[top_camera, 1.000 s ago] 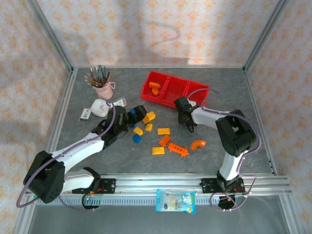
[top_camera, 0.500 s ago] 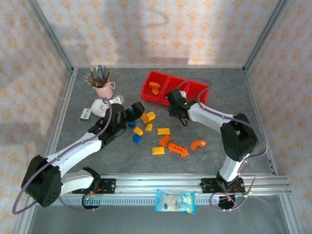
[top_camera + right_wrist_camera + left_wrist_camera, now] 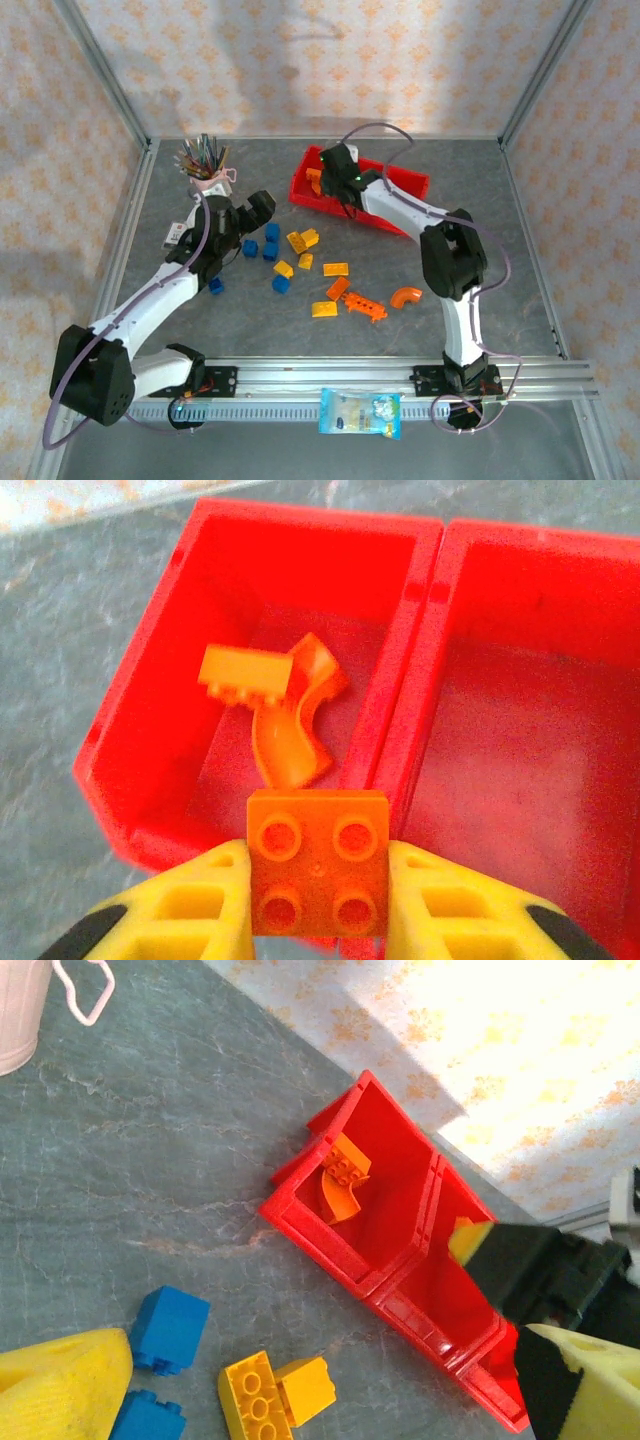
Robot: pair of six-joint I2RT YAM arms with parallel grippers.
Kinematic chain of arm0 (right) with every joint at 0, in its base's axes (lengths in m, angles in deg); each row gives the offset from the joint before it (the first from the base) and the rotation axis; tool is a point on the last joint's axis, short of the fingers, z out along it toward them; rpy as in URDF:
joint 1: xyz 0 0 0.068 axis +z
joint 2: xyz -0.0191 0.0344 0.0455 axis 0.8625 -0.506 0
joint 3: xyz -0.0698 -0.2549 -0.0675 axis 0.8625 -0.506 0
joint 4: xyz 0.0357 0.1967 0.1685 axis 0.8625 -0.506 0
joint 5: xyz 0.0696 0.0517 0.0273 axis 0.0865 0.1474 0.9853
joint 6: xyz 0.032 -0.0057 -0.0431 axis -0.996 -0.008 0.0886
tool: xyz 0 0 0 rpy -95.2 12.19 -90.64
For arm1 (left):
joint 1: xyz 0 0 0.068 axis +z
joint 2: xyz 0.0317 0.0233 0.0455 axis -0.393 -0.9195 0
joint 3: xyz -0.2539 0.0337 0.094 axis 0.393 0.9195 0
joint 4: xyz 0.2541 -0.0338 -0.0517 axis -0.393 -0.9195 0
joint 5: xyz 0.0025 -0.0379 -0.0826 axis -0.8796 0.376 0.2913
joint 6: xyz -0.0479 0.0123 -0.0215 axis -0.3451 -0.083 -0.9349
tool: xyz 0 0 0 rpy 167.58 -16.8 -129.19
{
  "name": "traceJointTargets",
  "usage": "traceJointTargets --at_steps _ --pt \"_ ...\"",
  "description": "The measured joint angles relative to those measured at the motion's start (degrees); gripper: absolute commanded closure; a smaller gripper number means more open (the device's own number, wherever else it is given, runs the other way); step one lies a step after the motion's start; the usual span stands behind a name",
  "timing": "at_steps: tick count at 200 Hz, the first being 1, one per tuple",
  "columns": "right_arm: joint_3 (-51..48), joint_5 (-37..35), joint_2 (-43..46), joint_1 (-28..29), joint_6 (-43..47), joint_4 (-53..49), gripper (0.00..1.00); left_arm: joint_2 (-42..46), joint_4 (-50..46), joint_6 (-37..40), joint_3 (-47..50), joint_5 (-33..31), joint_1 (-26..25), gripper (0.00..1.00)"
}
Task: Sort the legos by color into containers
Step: Place the lego in the container, then pick up the lego from the bottom-right of the table.
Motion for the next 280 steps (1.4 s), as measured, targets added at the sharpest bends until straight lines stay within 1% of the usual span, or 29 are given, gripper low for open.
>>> traceJointTargets --at_steps 47,85,98,112,132,182,195,213,252,280 --pt "12.57 -1.55 -9.42 -3.87 0.90 -0.42 0.69 -3.78 0.13 0.39 -0.94 1.86 0.15 0.01" --pt "20.74 -1.27 -14.71 -4.22 2.78 -0.66 0.66 -4.17 0.22 0.76 -0.98 2.29 0.76 0.01" --pt "22.62 -0.79 -16.04 -4.09 3.08 -0.68 0.62 -4.17 0.24 0.87 -0.98 2.29 0.79 0.01" --pt "24.35 0.04 -17.35 -4.00 3.69 -0.74 0.53 -4.17 0.26 0.96 -0.98 2.29 0.79 0.01" --pt "25.88 0.66 -18.56 -3.96 4.44 -0.92 0.44 -4.17 0.28 0.98 -1.03 2.47 0.79 0.01" --pt "26.16 1.36 -18.34 -3.96 5.38 -1.86 0.41 -3.87 0.20 1.09 -1.73 2.71 0.79 0.01" --pt "24.52 1.99 -16.83 -3.96 5.38 -2.08 0.40 -3.37 0.15 1.09 -1.73 2.71 0.79 0.01" --pt "19.37 2.14 -11.89 -3.85 5.14 -3.06 0.38 -2.10 0.00 0.96 -1.73 2.93 0.79 0.01" --pt "5.05 1.42 2.84 -3.85 4.28 -4.28 0.33 1.53 -0.07 0.52 -0.87 4.39 0.72 0.01" --pt "-6.25 0.35 13.40 -3.85 2.45 -5.29 0.30 4.39 -0.20 0.00 1.29 4.42 -0.72 0.01"
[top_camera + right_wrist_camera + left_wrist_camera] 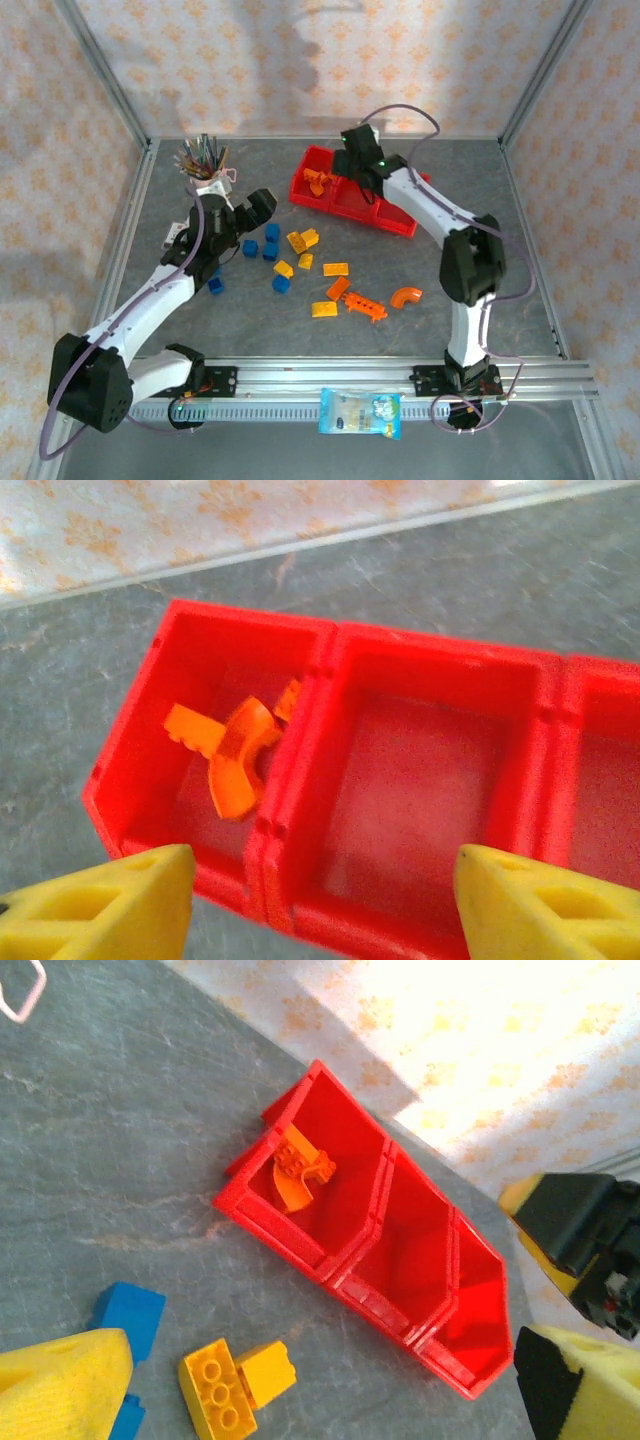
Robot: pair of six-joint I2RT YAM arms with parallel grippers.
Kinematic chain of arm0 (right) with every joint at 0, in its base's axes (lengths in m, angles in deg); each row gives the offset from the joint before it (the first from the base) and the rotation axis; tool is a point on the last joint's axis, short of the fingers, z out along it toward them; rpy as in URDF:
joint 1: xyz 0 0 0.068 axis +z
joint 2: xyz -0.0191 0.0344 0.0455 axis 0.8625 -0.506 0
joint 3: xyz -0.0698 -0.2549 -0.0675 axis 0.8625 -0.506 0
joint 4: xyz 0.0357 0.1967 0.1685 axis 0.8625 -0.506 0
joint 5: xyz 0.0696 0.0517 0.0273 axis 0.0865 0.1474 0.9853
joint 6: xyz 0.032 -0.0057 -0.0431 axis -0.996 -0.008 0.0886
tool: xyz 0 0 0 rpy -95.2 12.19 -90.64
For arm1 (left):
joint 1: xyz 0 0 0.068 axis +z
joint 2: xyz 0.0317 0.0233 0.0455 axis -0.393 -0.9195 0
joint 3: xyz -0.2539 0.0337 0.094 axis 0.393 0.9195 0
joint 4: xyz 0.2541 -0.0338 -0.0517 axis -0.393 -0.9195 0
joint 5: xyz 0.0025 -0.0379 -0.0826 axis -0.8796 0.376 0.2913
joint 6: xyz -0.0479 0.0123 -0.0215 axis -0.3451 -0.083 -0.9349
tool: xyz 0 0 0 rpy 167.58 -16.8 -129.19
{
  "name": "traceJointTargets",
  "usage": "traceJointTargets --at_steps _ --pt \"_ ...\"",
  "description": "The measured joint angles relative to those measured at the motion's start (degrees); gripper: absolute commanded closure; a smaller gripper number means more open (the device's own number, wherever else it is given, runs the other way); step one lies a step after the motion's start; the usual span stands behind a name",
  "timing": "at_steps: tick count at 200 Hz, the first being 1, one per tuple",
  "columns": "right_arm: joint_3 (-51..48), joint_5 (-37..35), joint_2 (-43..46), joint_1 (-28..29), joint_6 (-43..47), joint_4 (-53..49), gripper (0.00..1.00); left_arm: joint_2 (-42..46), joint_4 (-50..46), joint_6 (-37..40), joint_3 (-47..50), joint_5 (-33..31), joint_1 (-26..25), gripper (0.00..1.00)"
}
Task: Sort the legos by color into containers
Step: Pick up the lego from the bottom-right of the table.
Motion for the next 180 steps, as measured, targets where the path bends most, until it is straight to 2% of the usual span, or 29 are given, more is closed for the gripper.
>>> traceJointTargets --at_steps 33,94,139,180 --pt "-13.44 -0.90 10.34 0.00 -4.24 -2.38 0.26 2.01 -0.33 -0.83 2.36 -0.04 -3.87 0.01" --pt "-34.21 -1.14 23.96 1.33 -15.98 -9.88 0.16 2.71 0.55 -2.89 6.14 -0.31 -12.20 0.01" --pt "-43.85 -1.40 30.69 4.02 -25.55 -14.08 0.10 1.92 2.32 -4.04 7.78 -0.46 -13.94 0.01" --pt "-50.45 0.00 31.71 7.32 -34.05 -14.05 0.07 0.22 3.82 -4.96 8.37 -0.46 -14.71 0.01"
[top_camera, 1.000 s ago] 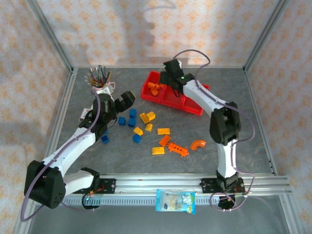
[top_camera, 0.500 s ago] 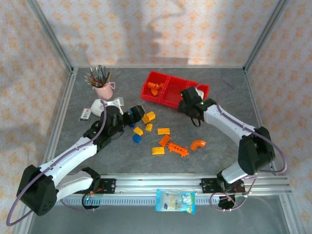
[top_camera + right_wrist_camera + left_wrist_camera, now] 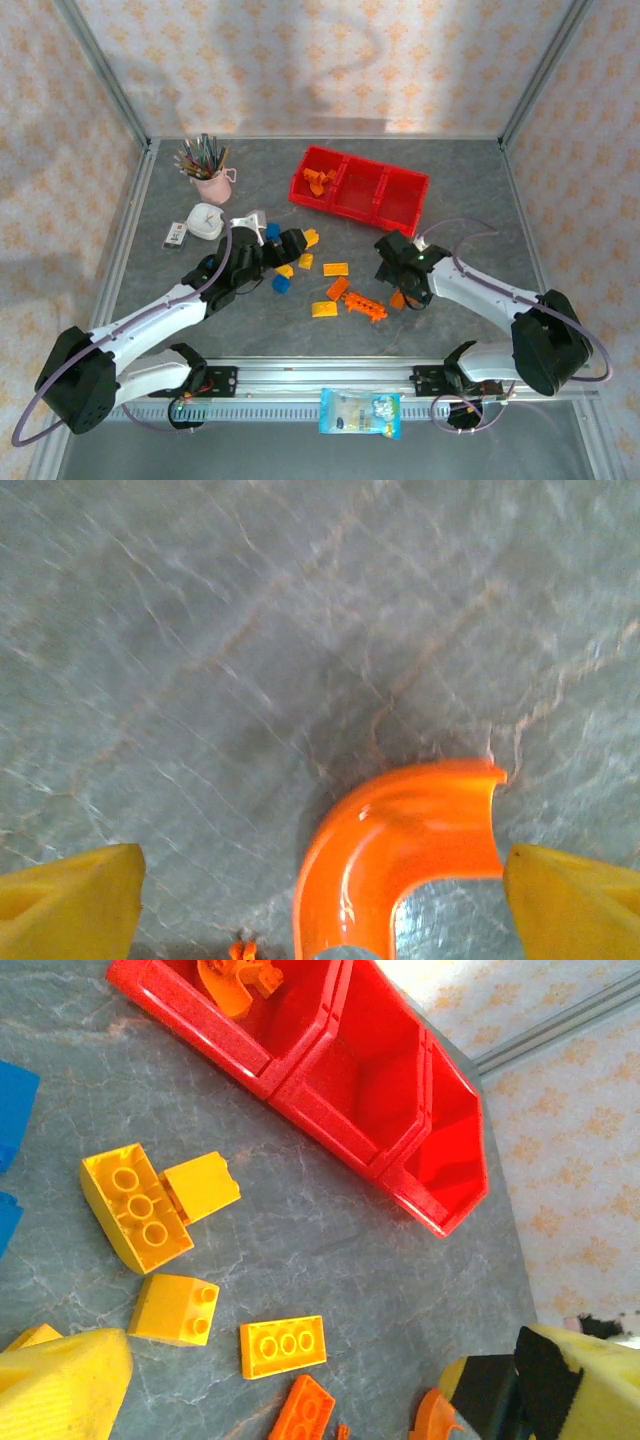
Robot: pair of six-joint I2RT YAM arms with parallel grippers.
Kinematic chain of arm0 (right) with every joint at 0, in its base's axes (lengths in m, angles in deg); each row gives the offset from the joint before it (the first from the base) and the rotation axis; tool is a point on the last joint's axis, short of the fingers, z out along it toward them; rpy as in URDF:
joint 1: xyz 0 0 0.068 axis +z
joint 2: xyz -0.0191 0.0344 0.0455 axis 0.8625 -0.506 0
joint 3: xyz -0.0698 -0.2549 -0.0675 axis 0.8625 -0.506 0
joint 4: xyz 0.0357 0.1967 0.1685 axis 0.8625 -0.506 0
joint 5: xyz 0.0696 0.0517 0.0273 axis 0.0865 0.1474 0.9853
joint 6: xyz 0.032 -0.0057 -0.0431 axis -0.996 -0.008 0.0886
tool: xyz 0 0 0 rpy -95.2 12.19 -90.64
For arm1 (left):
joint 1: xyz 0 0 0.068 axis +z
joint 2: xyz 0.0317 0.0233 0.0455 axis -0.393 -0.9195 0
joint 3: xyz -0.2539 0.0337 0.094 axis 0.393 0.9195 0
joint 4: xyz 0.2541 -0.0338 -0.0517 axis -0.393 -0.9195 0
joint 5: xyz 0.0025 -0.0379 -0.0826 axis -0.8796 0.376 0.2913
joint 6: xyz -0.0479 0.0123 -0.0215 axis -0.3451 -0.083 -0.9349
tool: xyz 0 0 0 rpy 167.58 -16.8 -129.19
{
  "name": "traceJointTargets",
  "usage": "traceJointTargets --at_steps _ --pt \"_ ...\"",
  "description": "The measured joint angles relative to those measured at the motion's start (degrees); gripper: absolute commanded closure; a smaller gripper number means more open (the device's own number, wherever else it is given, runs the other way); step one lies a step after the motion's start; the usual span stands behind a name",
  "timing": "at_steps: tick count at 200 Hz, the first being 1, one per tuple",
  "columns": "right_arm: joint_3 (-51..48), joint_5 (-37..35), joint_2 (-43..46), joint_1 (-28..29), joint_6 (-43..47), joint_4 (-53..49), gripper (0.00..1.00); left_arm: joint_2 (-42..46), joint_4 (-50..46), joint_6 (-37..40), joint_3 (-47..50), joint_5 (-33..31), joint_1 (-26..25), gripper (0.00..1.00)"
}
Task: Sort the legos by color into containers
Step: Pick up the lego from the bottom-right of the table.
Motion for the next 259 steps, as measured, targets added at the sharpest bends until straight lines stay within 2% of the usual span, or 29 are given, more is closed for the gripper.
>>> traceJointTargets --at_steps 35,78,111,147,196,228,259 --pt "-4.48 1.60 0.44 1.46 -5.64 2.60 0.11 -0.66 0.48 0.00 0.00 -0.02 0.00 0.01" --pt "-6.32 2.95 0.09 3.10 -9.16 5.70 0.24 -1.68 0.59 -0.02 0.00 -0.02 0.00 0.01" --pt "-6.49 3.26 -1.55 3.30 -9.64 7.85 0.35 -1.73 0.61 -0.13 0.00 -0.04 0.00 0.01" --pt "-6.32 2.67 -2.49 3.30 -8.70 6.49 0.49 -1.73 0.61 -0.11 0.00 -0.44 0.00 0.01" --pt "-6.32 2.16 -2.51 3.30 -7.41 5.07 0.64 -1.73 0.61 -0.11 0.00 -1.29 0.00 0.01" --pt "-4.74 1.75 -3.13 3.30 -6.10 5.35 0.69 -1.73 0.61 -0.11 -0.02 -1.31 0.00 0.01" --pt "1.16 -0.26 -3.41 3.30 -3.54 5.38 0.69 -1.60 0.17 0.07 -0.31 -1.86 0.00 0.01"
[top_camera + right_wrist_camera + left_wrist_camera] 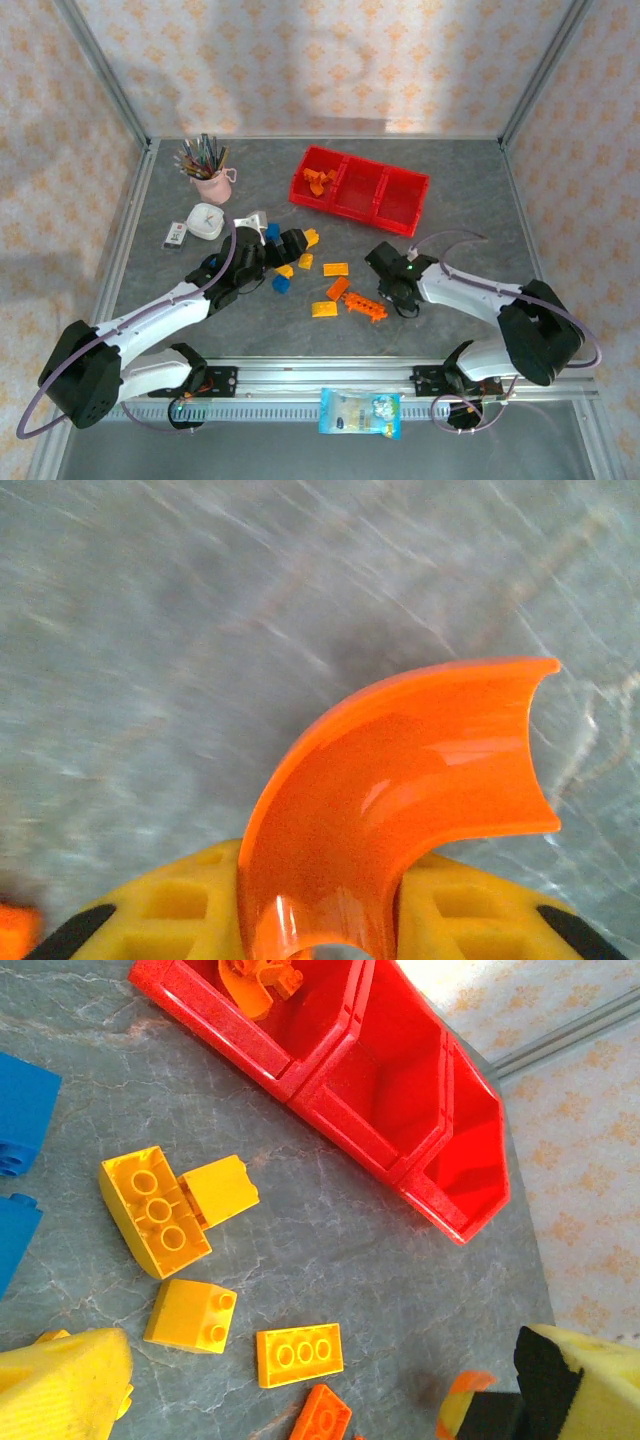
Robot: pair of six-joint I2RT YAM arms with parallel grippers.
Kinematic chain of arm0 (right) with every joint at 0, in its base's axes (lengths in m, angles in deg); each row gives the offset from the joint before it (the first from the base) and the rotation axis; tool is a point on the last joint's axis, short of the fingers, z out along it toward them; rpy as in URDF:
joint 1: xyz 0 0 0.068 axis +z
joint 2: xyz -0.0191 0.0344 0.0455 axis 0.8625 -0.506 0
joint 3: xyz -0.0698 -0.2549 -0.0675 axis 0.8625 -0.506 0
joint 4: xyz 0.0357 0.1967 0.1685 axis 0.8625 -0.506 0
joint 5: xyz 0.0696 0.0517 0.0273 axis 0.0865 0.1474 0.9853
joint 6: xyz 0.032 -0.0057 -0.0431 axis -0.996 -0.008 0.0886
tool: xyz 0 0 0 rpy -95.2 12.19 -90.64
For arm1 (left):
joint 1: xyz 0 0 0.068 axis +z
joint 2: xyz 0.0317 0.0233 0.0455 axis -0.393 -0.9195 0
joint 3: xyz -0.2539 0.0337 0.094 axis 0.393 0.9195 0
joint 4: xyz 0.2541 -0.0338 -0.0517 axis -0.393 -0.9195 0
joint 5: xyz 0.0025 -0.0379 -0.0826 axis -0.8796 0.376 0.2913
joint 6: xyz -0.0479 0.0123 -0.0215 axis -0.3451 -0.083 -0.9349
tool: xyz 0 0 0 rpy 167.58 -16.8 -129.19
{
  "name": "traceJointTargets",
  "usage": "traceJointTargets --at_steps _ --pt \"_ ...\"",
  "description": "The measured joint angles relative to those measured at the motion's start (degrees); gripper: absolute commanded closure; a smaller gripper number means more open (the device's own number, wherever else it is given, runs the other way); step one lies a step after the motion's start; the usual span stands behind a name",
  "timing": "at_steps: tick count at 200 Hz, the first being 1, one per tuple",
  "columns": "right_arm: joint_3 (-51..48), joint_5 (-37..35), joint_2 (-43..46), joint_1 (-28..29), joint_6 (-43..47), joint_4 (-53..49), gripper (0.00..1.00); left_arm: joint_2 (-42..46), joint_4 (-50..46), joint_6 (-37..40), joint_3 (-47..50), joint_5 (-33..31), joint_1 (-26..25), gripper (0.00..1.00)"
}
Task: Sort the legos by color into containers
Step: Pick up the lego from the bottom-right of the table, then place the lego in the container, then pick up the lego from the bottom-center of the table.
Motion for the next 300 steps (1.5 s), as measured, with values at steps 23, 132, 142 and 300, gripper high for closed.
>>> traceJointTargets --at_steps 23,132,142,300 --pt "6.08 -1.84 -0.46 0.00 3.96 0.15 0.69 0.85 -1.25 0.31 -0.68 -1.40 0.02 0.01" --pt "41.07 -2.89 -28.30 -2.03 30.86 12.81 0.69 2.84 -6.51 3.89 -5.55 -2.43 9.25 0.01" --pt "43.98 -2.47 -30.91 -2.58 32.57 13.62 0.69 2.78 -6.47 4.09 -5.68 -2.43 10.05 0.01" --pt "64.57 1.60 -46.97 -7.04 43.63 13.46 0.34 -2.38 -6.47 4.55 -9.07 -0.85 11.82 0.01"
